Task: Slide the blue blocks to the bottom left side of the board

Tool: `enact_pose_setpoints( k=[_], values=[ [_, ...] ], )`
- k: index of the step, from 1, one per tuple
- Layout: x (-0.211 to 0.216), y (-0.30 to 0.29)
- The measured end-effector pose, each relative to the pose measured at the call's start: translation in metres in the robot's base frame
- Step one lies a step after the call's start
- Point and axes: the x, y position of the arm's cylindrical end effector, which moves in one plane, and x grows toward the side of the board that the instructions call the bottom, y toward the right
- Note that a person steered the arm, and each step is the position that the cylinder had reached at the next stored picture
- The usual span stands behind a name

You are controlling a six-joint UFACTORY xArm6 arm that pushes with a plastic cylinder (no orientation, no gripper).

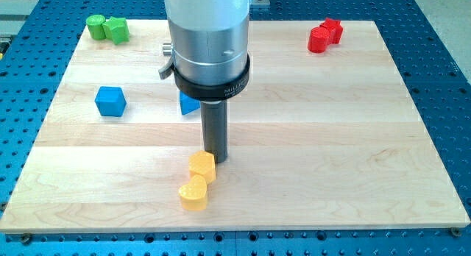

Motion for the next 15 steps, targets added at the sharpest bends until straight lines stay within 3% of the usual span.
enact_pose_setpoints(
  k=[1,2,3,4,5,7,8,10,12,14,15],
  values=[
    [-0.013,0.015],
    [-0.073,0.018],
    [-0.092,0.047],
    [-0.118,-0.004],
    [-0.096,-0.068],
    [-0.096,-0.121],
    [-0.053,-0.150],
    [-0.081,-0.176],
    [0.039,-0.167],
    [-0.012,-0.106],
    [-0.082,-0.112]
  ],
)
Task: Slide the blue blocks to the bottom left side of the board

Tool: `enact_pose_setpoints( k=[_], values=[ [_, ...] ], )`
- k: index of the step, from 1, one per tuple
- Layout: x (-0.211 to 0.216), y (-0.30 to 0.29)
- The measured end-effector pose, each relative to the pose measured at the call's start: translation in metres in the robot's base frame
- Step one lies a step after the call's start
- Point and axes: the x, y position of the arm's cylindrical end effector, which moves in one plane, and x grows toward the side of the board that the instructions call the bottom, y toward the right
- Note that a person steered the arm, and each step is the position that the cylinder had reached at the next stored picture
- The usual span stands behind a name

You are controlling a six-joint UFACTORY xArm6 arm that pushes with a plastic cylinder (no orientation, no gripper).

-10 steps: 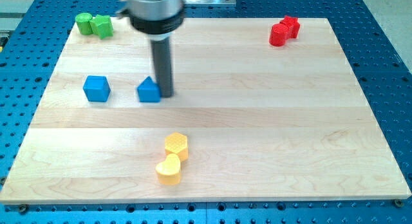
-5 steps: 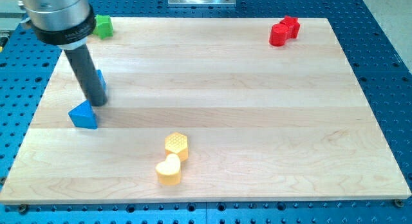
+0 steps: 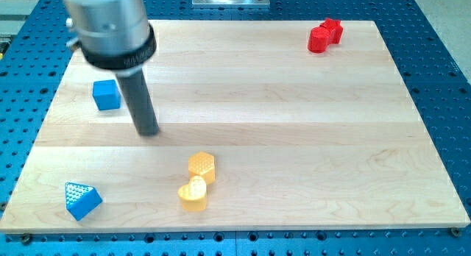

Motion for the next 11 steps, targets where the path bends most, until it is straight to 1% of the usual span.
enact_pose_setpoints(
  k=[1,2,4,5,6,7,8,9,10,11],
  values=[
    [-0.059,-0.011],
    [-0.072,-0.053],
    [0.027,-0.094],
    [0.071,-0.097],
    [0.071,-0.077],
    [0.103,-0.008],
    [0.174,0.007],
    [0.176,0.003],
    [0.169,-0.010],
    [0.175,-0.030]
  ],
)
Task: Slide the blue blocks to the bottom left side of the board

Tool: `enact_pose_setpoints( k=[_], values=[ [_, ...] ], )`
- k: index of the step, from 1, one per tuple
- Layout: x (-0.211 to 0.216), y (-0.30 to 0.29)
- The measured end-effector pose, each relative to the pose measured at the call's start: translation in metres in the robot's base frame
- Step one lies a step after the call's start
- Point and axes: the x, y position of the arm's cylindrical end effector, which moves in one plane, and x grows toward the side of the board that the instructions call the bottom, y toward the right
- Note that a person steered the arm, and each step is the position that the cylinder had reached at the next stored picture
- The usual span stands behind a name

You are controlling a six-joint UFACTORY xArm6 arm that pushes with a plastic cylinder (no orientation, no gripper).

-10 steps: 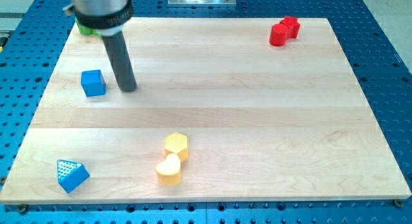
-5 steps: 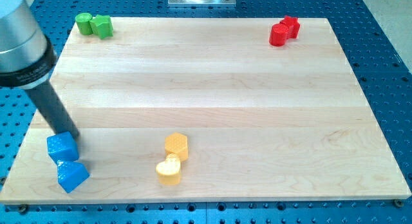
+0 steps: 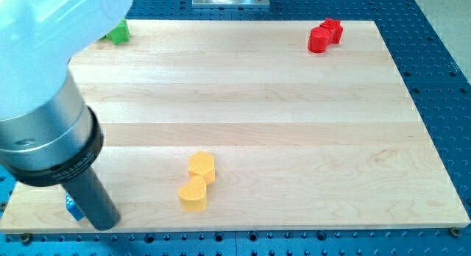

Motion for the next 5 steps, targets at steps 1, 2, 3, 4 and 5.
enact_pose_setpoints(
  k=[1,2,3,4,5],
  values=[
    [0.000,-0.028],
    [-0.014,-0.043],
    [-0.010,-0.040],
    [-0.021,-0.014],
    [-0.029,-0.014]
  ],
)
